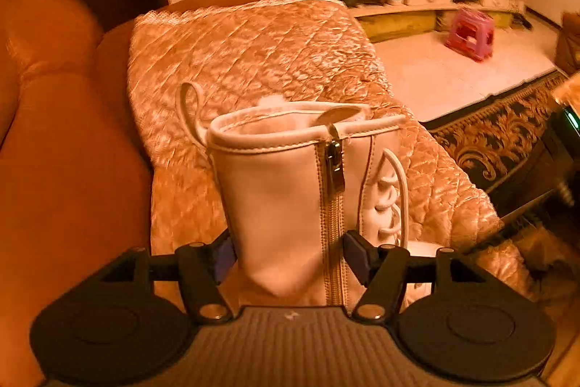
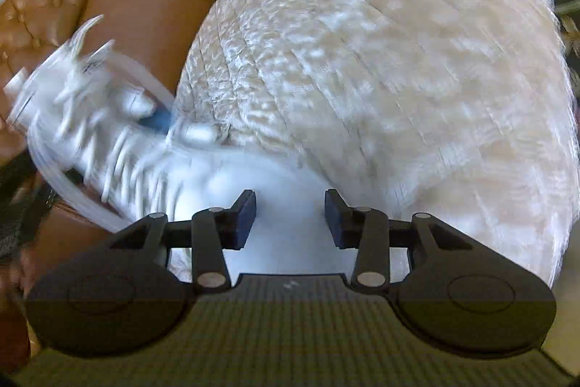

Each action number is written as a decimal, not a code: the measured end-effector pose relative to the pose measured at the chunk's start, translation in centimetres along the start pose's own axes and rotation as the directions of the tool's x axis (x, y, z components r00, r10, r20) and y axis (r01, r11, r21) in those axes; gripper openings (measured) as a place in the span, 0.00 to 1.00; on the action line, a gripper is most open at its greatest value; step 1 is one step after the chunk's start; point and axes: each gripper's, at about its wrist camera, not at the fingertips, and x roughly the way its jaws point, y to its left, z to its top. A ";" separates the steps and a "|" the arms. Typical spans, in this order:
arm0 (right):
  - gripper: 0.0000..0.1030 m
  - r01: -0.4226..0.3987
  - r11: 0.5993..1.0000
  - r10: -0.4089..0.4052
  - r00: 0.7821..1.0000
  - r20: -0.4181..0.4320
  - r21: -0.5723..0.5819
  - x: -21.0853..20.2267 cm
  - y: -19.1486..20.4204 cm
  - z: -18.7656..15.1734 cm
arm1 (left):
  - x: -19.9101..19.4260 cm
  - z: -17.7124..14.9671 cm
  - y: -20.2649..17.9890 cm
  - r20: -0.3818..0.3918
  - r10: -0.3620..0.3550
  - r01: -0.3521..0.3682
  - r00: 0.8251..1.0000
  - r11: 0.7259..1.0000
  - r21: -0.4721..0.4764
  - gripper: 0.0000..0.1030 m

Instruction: Lace up shoes with both hands

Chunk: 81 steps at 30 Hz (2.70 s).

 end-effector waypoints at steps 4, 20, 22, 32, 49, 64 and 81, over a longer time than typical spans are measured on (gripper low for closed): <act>0.55 0.086 0.995 -0.086 0.996 0.003 -0.053 2.0 0.7 -6.6 | 1.7 2.2 1.0 0.042 -0.017 0.018 0.999 0.999 -0.026 0.67; 0.55 0.093 0.988 -0.061 0.967 0.248 -0.122 -4.2 0.9 -0.2 | 1.3 -5.2 6.0 -0.026 0.017 -0.028 1.000 0.840 -0.542 0.80; 0.55 0.108 0.988 -0.079 0.967 0.242 -0.112 -3.7 0.3 1.0 | 0.6 -5.5 6.1 -0.032 0.029 -0.041 0.999 0.840 -0.542 0.80; 0.55 0.016 0.990 -0.005 0.997 0.081 -0.138 1.0 0.2 0.6 | -4.9 -6.7 7.3 -0.034 0.076 -0.083 0.997 0.839 -0.537 0.84; 0.55 -0.058 0.869 0.123 0.987 0.100 -0.491 0.3 18.2 10.5 | -2.8 1.4 9.9 -0.109 0.008 -0.069 0.994 0.818 -0.571 0.71; 0.15 0.005 0.895 0.156 0.933 0.323 -0.447 -1.7 15.6 1.2 | -2.2 4.2 3.3 0.108 -0.401 0.413 0.910 0.903 -0.120 0.61; 0.68 0.018 0.968 0.095 0.896 0.435 -0.250 -2.5 5.8 3.2 | -1.0 5.4 4.2 0.110 -0.251 0.272 0.962 0.928 -0.256 0.74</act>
